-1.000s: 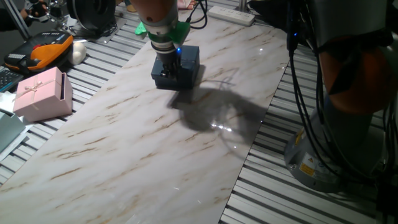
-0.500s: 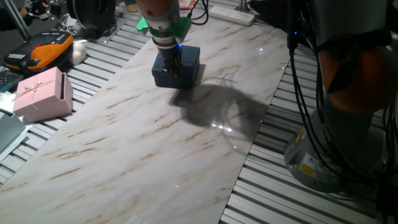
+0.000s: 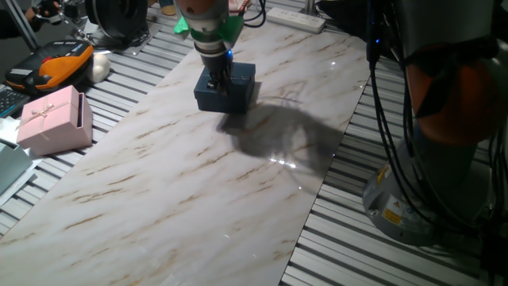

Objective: Slide the outer casing onto the gift box

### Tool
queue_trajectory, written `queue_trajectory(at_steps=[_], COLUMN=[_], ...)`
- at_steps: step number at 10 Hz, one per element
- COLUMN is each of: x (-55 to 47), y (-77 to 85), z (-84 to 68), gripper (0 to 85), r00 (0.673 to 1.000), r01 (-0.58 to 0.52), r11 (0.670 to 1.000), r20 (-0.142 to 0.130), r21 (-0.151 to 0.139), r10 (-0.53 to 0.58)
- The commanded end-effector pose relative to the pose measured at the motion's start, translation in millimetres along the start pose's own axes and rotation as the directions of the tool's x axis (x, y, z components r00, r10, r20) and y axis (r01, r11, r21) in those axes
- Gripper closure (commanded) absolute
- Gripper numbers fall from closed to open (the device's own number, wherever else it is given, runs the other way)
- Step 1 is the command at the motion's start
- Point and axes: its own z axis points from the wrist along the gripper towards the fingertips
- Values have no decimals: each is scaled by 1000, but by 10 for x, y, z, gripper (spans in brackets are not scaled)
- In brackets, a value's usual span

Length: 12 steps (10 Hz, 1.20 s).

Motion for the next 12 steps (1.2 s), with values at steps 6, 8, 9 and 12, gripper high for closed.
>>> queue_trajectory(at_steps=[6, 8, 9, 12], x=[223, 346, 395, 483], y=[62, 173, 223, 305], z=[-486, -670, -695, -696], gripper=[850, 850, 850, 850], r00=[992, 986, 984, 981], r01=[-129, -165, -174, -181], r11=[984, 977, 976, 973], r20=[-5, 8, 18, 37], r21=[-125, -133, -133, -146], r10=[130, 167, 177, 188])
